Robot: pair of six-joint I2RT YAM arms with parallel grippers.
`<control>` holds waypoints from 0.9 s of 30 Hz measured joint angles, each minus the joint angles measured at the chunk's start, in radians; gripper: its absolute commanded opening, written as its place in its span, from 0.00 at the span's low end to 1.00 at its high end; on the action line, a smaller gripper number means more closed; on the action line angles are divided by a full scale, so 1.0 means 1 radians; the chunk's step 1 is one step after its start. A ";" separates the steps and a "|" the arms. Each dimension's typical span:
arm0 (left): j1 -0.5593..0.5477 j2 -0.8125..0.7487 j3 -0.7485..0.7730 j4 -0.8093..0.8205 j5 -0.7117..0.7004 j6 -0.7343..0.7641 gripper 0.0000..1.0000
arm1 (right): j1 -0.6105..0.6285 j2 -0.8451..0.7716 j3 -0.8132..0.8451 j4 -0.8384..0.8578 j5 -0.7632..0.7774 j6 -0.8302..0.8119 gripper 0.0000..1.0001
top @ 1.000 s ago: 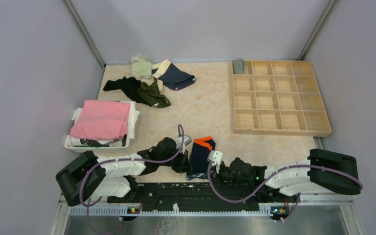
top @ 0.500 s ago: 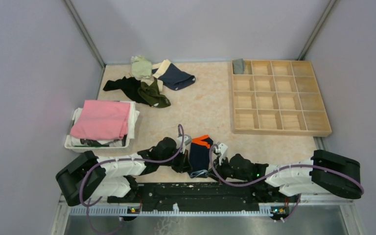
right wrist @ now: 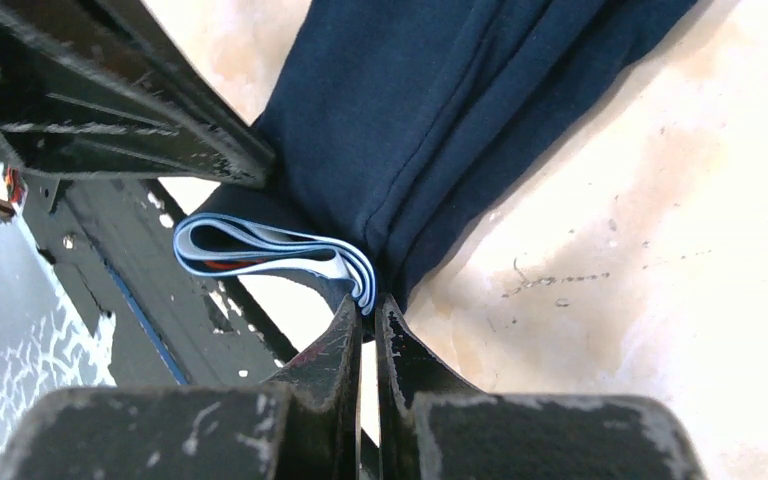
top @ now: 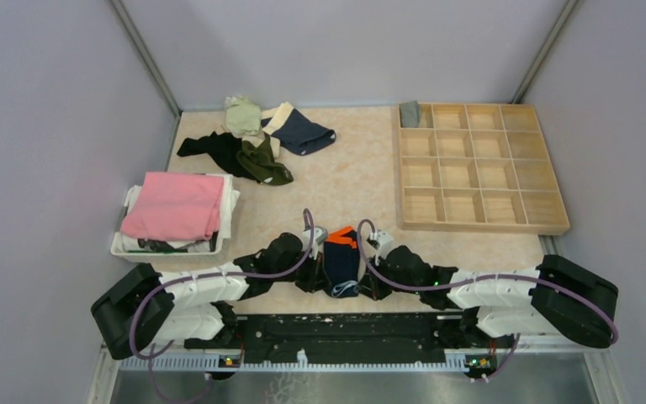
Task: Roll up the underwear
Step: Roll the underwear to the center of the board.
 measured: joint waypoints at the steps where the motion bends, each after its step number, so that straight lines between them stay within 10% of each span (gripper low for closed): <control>1: 0.000 -0.012 0.003 -0.008 -0.006 0.000 0.00 | -0.014 0.007 0.018 -0.026 -0.012 0.003 0.00; 27: -0.101 -0.232 0.035 -0.061 -0.003 0.119 0.00 | -0.204 0.275 0.407 -0.478 -0.299 0.000 0.00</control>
